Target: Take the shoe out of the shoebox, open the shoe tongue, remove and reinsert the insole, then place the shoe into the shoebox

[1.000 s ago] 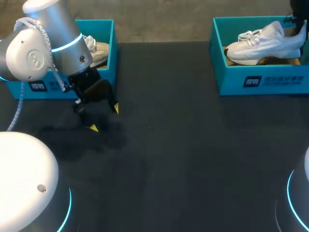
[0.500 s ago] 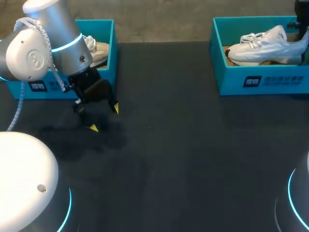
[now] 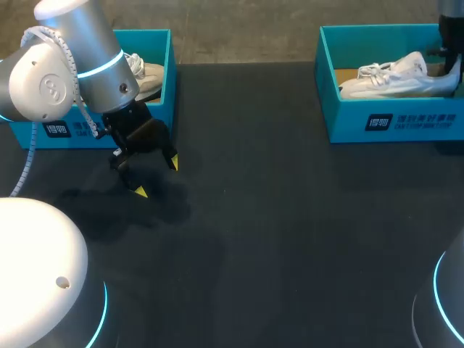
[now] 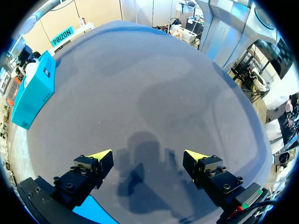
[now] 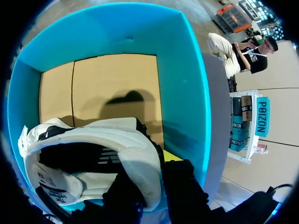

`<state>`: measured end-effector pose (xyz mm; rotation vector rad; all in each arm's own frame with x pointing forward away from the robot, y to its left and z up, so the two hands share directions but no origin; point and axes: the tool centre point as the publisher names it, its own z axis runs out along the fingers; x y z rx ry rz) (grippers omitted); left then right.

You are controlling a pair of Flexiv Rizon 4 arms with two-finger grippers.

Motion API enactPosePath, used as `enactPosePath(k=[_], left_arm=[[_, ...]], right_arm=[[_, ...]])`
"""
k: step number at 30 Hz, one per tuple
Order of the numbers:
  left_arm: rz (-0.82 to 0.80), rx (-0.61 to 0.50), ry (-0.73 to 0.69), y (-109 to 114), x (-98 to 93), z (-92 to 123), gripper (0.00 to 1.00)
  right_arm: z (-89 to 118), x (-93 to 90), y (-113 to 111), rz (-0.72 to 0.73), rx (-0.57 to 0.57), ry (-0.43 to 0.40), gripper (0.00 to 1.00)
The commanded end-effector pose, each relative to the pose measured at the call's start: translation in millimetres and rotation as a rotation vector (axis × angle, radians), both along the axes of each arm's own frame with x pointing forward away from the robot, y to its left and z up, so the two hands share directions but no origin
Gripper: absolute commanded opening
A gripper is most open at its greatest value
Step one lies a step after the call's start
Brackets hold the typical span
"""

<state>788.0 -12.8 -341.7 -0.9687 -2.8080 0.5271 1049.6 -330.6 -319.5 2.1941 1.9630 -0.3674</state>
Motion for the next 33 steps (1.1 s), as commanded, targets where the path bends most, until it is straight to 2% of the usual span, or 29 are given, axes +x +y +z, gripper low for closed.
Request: enactPosePath(k=[1,15,27,33], left_arm=[[0.0,0.003,-0.001,0.0,-0.3,0.1,1.0],[0.0,0.003,-0.001,0.0,-0.3,0.1,1.0],[0.0,0.003,-0.001,0.0,-0.3,0.1,1.0],[0.0,0.003,-0.001,0.0,-0.3,0.1,1.0]], right_arm=[[-5.9,-2.2,0.7,0.003,0.008,-0.004,0.0],[-19.3,-11.4,-1.2,0.012,0.036,0.013,0.0],[-11.0,-19.9,3.8,0.02,0.046,-0.004,0.0],[-17.3,-23.5,3.0,0.016,0.047,0.012,0.0]])
